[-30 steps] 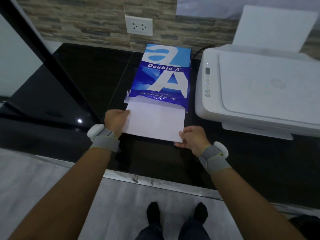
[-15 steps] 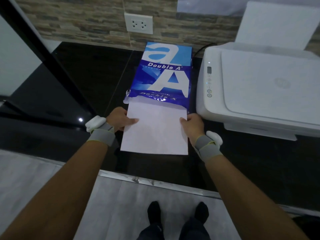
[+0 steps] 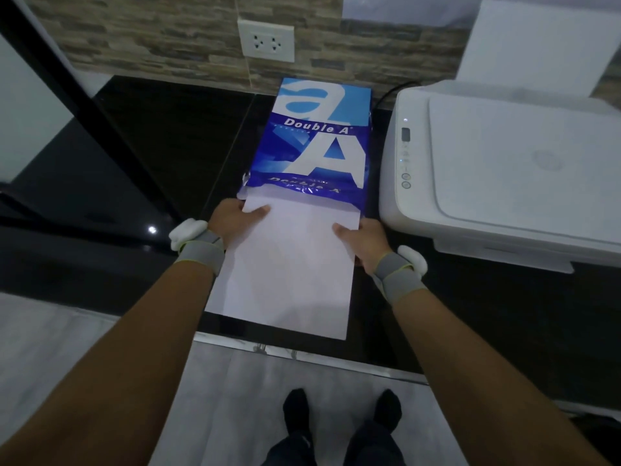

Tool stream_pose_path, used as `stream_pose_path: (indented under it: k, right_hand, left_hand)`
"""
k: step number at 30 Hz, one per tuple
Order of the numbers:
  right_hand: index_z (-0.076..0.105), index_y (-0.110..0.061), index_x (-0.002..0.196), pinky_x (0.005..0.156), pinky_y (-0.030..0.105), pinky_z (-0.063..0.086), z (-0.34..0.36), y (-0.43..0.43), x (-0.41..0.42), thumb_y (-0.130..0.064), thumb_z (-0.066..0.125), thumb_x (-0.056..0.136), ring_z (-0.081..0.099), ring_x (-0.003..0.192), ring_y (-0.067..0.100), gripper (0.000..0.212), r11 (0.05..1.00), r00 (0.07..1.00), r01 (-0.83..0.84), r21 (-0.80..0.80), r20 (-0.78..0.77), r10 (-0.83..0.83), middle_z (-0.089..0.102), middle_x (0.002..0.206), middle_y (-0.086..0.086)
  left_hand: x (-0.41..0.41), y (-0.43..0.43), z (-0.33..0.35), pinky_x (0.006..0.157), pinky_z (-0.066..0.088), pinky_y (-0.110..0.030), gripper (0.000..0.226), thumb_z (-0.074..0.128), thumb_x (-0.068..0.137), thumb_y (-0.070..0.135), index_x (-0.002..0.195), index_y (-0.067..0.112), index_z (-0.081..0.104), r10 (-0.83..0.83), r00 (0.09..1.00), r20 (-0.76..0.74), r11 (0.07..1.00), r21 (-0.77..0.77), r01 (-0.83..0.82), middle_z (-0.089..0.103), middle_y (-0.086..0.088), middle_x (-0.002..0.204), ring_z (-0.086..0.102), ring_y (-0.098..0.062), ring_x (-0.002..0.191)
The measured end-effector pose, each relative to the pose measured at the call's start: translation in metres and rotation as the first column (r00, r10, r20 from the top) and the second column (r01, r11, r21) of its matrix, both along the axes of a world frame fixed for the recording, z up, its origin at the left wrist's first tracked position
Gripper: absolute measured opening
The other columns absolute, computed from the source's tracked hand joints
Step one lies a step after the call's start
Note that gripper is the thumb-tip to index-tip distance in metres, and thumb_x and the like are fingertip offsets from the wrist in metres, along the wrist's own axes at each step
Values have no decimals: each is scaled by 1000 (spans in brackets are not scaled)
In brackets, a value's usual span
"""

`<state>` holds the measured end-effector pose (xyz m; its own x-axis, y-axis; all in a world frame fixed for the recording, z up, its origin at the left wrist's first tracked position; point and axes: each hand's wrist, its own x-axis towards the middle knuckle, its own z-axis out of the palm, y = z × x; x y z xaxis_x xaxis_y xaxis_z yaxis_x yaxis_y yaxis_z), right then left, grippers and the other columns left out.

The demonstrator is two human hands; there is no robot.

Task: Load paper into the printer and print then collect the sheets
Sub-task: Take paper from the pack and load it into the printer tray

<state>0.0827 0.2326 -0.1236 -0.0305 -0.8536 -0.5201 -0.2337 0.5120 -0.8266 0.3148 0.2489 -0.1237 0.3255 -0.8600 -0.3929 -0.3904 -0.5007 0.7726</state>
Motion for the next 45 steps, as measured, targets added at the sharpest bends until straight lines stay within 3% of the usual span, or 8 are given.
stream_pose_path:
  k: [4, 10, 16, 26, 30, 34, 39, 45]
  right_hand:
    - [66, -4, 101, 89, 51, 55, -2, 15, -3, -8, 74, 76, 67, 95, 33, 27, 1000, 999, -25, -5, -43, 25, 70, 108, 18]
    - [63, 2, 109, 94, 51, 52, 8, 35, -7, 1, 74, 74, 64, 103, 35, 37, 992, 992, -113, 48, -53, 116, 67, 114, 20]
    - [60, 2, 116, 97, 52, 49, 24, 47, -8, 5, 74, 72, 61, 109, 36, 46, 993, 992, -117, -30, -41, 115, 65, 119, 21]
    - [58, -9, 110, 87, 31, 49, 100, 29, -15, -9, 69, 79, 59, 97, 21, 33, 865, 988, -59, -498, -155, -22, 65, 108, 7]
    - [58, -11, 102, 73, 21, 43, 143, 18, -31, -13, 65, 82, 56, 84, 12, 21, 763, 987, 55, -644, -78, -137, 57, 84, -11]
    - [57, -8, 96, 72, 21, 44, 184, -1, -58, -15, 65, 82, 58, 84, 15, 18, 645, 968, 166, -746, 0, -250, 61, 88, -4]
    - [58, -7, 95, 67, 18, 38, 222, -36, -120, -17, 64, 83, 56, 84, 15, 16, 532, 944, 197, -823, 11, -331, 58, 87, -3]
    - [57, -2, 91, 72, 25, 43, 241, -72, -202, -14, 63, 84, 56, 84, 15, 15, 466, 919, 212, -859, 14, -393, 60, 89, 4]
  left_hand:
    - [6, 15, 0, 59, 57, -21, 27, 72, 84, 27, 106, 12, 68, -79, 992, -98, 997, -17, 78, 70, -5, 98, 67, -13, 75]
    - [23, 36, 1, 50, 58, -20, 32, 77, 79, 11, 104, 25, 63, -156, 962, -226, 987, 14, 163, 72, 6, 93, 73, -4, 69]
    - [29, 42, 13, 55, 60, -24, 33, 74, 79, 3, 98, 27, 65, -190, 942, -276, 981, -23, 191, 73, 11, 92, 75, -8, 76]
    - [-1, 6, 97, 99, 50, -44, 50, 68, 85, 6, 132, 5, 50, -229, 973, -35, 923, -325, 206, 61, -12, 130, 61, -26, 114]
    - [-28, -17, 149, 94, 52, -33, 45, 61, 91, 10, 133, 7, 49, -233, 972, -17, 878, -434, 203, 59, -6, 127, 60, -17, 110]
    - [-64, -44, 200, 65, 54, -4, 40, 56, 95, 10, 133, 3, 48, -229, 973, -16, 818, -546, 184, 59, -2, 119, 62, 5, 86]
    - [-137, -80, 239, 86, 53, -36, 31, 59, 94, 10, 122, 0, 53, -165, 986, -11, 736, -667, 115, 62, -15, 113, 63, -20, 93]
    - [-232, -115, 245, 78, 53, -22, 29, 59, 93, 5, 119, -2, 52, -147, 987, -66, 670, -740, 50, 61, -13, 110, 60, -15, 88]
